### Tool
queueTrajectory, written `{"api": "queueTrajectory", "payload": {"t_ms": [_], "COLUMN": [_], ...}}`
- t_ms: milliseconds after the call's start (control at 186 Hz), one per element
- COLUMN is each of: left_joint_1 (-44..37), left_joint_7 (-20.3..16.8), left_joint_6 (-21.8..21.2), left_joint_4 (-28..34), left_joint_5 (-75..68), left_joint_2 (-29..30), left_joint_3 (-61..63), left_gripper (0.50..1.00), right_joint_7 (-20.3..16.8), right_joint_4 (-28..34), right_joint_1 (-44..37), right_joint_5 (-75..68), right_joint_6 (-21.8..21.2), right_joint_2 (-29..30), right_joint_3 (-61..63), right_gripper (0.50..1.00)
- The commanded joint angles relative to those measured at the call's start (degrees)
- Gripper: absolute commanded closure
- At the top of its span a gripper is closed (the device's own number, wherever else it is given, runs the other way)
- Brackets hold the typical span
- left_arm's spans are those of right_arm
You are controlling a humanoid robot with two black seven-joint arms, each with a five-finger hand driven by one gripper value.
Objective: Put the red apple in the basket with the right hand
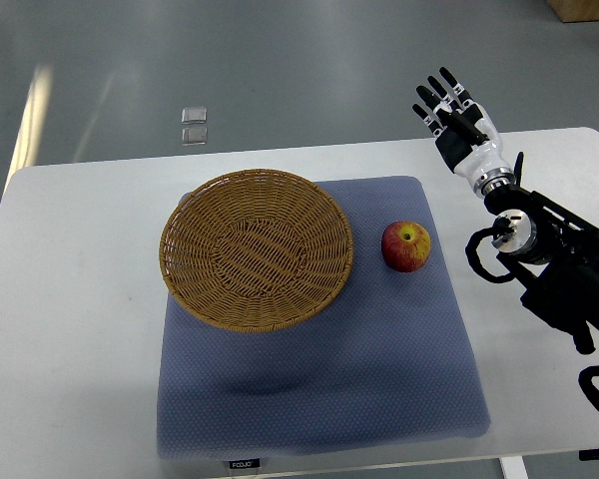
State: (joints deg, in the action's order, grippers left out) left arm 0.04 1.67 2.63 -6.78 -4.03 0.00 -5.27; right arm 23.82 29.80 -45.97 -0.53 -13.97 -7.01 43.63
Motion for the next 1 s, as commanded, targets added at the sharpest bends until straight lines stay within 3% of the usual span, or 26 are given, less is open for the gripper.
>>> {"api": "queueTrajectory", "payload": {"t_ms": [0,994], "left_joint_1": [-0.1,-0.5], "left_joint_7": [0.0,0.0], "left_joint_6": [0.0,0.0], "left_joint_4": [-0.5,-0.4], "left_joint_5": [0.0,0.0], "left_joint_2": [0.0,0.0], "left_joint_3": [0.1,0.2], "left_gripper": [0.500,0.500], "right_joint_7": [0.0,0.0], "right_joint_4": [-0.1,0.3], "right_joint_1": [0.0,-0.3], "right_joint_5": [0.0,0.0], "right_joint_6": [0.1,0.5], "right_joint_2": [0.0,-0.9], "right_joint_3": [0.0,0.0], "right_gripper": [0.587,0.587]}}
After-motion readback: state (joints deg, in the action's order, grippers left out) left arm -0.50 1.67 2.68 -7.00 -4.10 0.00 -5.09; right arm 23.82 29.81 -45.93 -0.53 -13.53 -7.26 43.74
